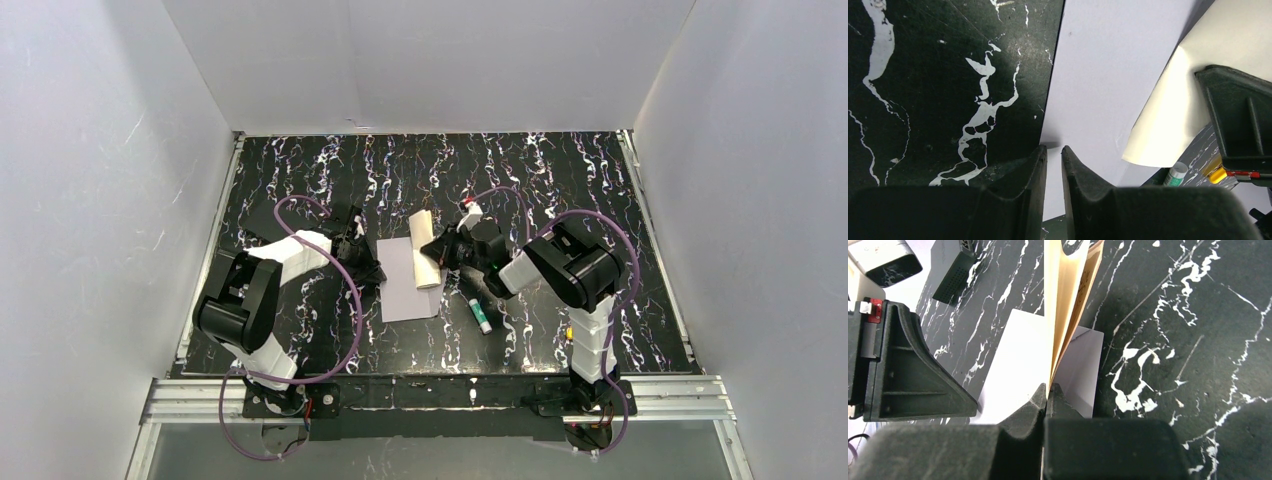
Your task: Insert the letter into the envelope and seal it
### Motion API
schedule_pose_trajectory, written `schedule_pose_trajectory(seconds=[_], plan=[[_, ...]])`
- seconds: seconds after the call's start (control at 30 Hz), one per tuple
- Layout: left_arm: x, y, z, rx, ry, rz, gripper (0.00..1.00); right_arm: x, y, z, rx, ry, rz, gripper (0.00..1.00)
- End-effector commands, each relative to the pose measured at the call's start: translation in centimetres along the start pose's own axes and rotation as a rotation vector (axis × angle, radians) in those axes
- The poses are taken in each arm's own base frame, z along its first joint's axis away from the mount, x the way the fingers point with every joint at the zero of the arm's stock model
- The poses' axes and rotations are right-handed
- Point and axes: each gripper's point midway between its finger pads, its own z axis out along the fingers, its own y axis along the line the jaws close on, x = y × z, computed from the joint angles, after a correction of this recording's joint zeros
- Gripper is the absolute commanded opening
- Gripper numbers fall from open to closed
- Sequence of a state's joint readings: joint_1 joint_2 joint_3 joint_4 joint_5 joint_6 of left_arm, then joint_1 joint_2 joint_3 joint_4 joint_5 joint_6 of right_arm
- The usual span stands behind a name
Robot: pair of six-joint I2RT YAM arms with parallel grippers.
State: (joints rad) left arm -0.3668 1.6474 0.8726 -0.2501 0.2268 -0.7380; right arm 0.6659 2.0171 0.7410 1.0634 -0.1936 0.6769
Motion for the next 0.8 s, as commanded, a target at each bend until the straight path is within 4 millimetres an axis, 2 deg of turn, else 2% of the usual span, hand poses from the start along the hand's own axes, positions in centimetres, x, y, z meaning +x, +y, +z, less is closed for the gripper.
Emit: schedule_pose_trajectory(seconds=[0.0, 0.13, 0.23, 0.4, 0.47, 0.57, 0.6, 0.7, 0.77], plan=[[2.6, 4.9, 1.3, -0.192, 0.074, -0.005, 0.17, -1.1, 0.4, -0.4, -0.011, -0.06, -0.034, 0.01], [2.6, 3.8, 0.7, -0.147, 0.063, -0.044, 0.17, -1.3, 0.6, -0.8, -0.011, -0.078, -0.021, 0.02], [1.8, 3.2, -0.4, -0.127, 0.004, -0.062, 0.17, -1.0, 0.6, -0.7, -0.017, -0.077, -0.015, 0.01], [0.4, 3.0, -3.1, -0.122, -0.107, -0.009, 0.35, -0.7, 0.5, -0.6, -0.015, -0.076, -0.018, 0.01], [1.1, 2.7, -4.0, -0.105, -0.089, 0.005, 0.41, -0.6, 0.5, -0.6, -0.013, -0.077, -0.02, 0.01], [2.9, 3.7, -5.0, -0.132, -0.04, -0.006, 0.55, -0.5, 0.6, -0.4, -0.015, -0.073, -0.029, 0.01], [3.4, 3.9, -5.0, -0.133, -0.029, -0.005, 0.57, -0.3, 0.7, -0.4, -0.02, -0.069, -0.029, 0.01], [4.3, 4.0, -5.3, -0.122, -0.007, -0.025, 0.58, -0.1, 1.1, -0.2, -0.027, -0.066, -0.036, 0.01], [5.3, 3.8, -5.0, -0.103, 0.034, -0.069, 0.54, 0.1, 1.2, -0.2, -0.021, -0.065, -0.042, 0.01]])
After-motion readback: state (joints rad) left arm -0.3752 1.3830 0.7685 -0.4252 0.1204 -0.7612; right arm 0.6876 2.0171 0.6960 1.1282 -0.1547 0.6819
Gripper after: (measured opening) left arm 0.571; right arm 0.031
